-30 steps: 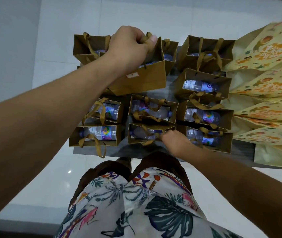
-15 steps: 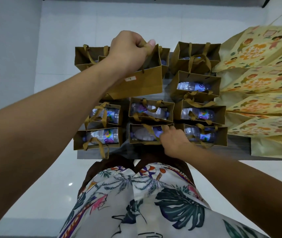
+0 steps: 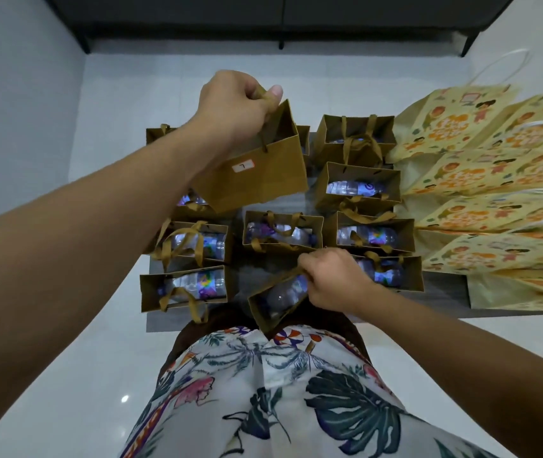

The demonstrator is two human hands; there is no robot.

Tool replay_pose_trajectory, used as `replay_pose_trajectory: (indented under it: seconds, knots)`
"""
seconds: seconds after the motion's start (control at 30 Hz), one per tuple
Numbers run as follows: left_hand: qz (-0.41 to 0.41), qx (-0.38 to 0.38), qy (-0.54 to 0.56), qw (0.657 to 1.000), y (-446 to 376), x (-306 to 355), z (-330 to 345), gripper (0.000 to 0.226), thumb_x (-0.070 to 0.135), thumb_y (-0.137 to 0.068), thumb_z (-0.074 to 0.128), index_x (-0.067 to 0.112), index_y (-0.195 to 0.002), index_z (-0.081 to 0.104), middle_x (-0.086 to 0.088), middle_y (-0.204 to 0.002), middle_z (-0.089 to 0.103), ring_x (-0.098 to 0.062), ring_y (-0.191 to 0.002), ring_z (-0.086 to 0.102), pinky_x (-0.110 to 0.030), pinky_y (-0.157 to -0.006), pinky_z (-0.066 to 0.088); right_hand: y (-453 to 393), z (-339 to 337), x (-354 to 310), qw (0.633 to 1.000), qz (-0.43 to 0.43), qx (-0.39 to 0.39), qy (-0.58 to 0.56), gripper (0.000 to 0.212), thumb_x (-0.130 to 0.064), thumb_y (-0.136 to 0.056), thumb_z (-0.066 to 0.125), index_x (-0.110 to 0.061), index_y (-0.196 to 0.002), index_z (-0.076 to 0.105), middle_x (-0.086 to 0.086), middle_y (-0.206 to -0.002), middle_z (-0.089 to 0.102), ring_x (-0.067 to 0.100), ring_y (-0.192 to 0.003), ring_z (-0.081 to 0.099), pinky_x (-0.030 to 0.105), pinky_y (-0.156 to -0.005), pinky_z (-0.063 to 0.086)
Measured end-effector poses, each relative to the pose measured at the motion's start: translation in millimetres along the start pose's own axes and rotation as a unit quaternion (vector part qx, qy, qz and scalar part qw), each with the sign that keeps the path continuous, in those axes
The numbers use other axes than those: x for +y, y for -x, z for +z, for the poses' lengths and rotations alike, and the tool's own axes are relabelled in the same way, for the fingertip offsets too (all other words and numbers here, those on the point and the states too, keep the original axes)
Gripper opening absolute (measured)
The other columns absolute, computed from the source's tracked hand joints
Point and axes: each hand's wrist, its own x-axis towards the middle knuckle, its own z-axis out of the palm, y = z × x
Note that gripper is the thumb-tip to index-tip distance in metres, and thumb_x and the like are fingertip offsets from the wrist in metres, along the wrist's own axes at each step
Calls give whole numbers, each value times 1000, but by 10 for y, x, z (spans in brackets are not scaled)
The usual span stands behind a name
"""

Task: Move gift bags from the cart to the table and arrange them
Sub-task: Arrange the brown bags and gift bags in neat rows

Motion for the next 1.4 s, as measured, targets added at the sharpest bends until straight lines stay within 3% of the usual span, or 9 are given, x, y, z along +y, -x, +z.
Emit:
replay_pose_trajectory:
  seconds: [0.17, 0.27, 0.4, 0.5, 0.7, 0.9, 1.07, 1.27, 1.4]
  knots:
    - [17, 23, 3, 1000, 12, 172, -257, 42, 48, -101, 53, 10, -103, 72, -12, -105, 71, -11, -81, 62, -19, -63, 41, -1, -633, -66, 985, -55, 158, -43, 2, -14, -62, 46, -14, -64, 47, -5, -53, 39, 18, -44, 36, 29, -39, 33]
    - [30, 44, 8, 999, 27, 274, -402, 42, 47, -102, 51, 9, -107, 71, -14, -108, 69, -5, -72, 55, -17, -61, 37, -85, -902, -116, 975, -66, 202, -60, 4, -14, -63, 42, -14, -65, 46, -4, -54, 38, 17, -44, 35, 24, -42, 30]
    - [41, 75, 2, 996, 30, 362, -567, 40, 46, -103, 51, 11, -105, 71, -6, -90, 64, -5, -70, 53, -18, -60, 36, -287, -1162, -119, 968, -81, 229, -59, 8, -11, -70, 41, -19, -67, 41, -10, -60, 32, 9, -49, 29, 14, -51, 20]
    - [40, 94, 1, 995, -2, 376, -716, 40, 47, -102, 51, 13, -101, 72, -7, -89, 66, -7, -74, 56, -20, -63, 38, -469, -1241, -29, 974, -53, 208, -69, 32, 3, -65, 56, -23, -72, 38, -11, -61, 36, 8, -50, 34, 12, -54, 23]
    - [19, 120, 6, 993, -84, 308, -946, 40, 47, -101, 53, 12, -96, 71, -1, -79, 60, -9, -73, 58, -24, -67, 45, -1052, -1270, 235, 979, 54, 165, -106, 26, 1, -66, 53, -21, -66, 41, -7, -56, 42, 19, -54, 44, 24, -54, 31]
    - [-11, 126, 7, 992, -115, 119, -981, 39, 47, -102, 52, 13, -97, 71, -8, -99, 70, -12, -85, 64, -19, -64, 43, -1504, -1099, 429, 986, 132, 58, -87, 25, 6, -75, 58, -17, -71, 49, 4, -70, 56, 24, -72, 55, 35, -62, 48]
    - [-45, 117, 15, 992, -163, -115, -970, 40, 46, -102, 52, 11, -93, 70, -7, -88, 67, -12, -77, 61, -22, -65, 42, -1820, -809, 536, 983, 171, -29, -60, 27, 3, -78, 59, -21, -71, 48, 4, -74, 57, 20, -71, 56, 28, -55, 39]
    - [-72, 110, 13, 991, -235, -282, -944, 40, 45, -101, 54, 10, -93, 71, -10, -87, 67, -13, -76, 58, -28, -69, 48, -1957, -462, 651, 973, 215, -77, -13, 20, -4, -81, 66, -8, -99, 57, 15, -94, 62, 35, -89, 63, 46, -77, 58]
    - [-90, 98, 13, 991, -229, -369, -927, 37, 45, -100, 56, 13, -90, 72, -9, -93, 71, -16, -83, 63, -29, -74, 51, -1926, -324, 705, 961, 261, -90, -24, 27, -3, -86, 64, -8, -111, 54, 16, -106, 61, 36, -100, 62, 42, -80, 53]
